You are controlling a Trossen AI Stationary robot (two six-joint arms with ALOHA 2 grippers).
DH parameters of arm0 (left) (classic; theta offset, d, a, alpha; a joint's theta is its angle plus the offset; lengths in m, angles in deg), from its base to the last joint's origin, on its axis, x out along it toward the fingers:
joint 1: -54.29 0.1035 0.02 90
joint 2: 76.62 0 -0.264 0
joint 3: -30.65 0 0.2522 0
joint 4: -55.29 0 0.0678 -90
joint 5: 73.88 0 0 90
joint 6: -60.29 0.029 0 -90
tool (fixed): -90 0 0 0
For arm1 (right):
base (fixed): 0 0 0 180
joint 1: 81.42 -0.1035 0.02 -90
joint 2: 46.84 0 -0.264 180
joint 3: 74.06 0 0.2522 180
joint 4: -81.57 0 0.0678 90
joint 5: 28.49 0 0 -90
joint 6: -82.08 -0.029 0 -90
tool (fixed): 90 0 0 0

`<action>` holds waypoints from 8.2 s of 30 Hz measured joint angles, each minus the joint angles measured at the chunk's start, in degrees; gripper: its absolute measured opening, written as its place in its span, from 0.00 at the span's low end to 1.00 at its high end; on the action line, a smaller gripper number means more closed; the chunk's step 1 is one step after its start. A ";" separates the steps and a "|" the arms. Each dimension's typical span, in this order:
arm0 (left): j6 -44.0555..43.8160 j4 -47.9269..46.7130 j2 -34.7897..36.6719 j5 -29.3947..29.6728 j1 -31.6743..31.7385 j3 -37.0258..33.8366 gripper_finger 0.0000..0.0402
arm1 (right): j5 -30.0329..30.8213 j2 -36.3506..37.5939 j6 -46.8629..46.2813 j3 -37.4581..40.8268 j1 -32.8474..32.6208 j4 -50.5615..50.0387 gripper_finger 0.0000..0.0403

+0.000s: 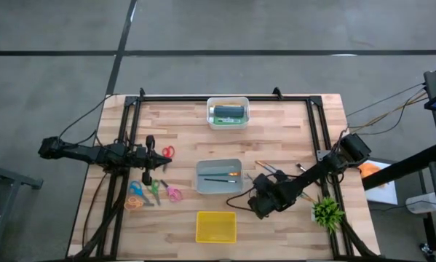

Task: Pick & Place Paint Supplies
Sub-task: Put the blue paint brush into the gray bin

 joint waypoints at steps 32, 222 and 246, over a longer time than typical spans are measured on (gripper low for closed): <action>0.02 0.00 -0.02 0.00 0.01 -0.01 0.00 | 5.13 4.98 38.88 -21.73 9.10 -11.71 0.04; 0.01 0.02 0.00 0.00 0.02 -0.01 0.00 | -23.45 19.38 11.39 19.78 7.04 6.00 0.22; 0.00 0.00 0.00 0.00 0.00 0.00 0.00 | -25.00 23.10 5.22 18.81 6.38 -0.43 0.22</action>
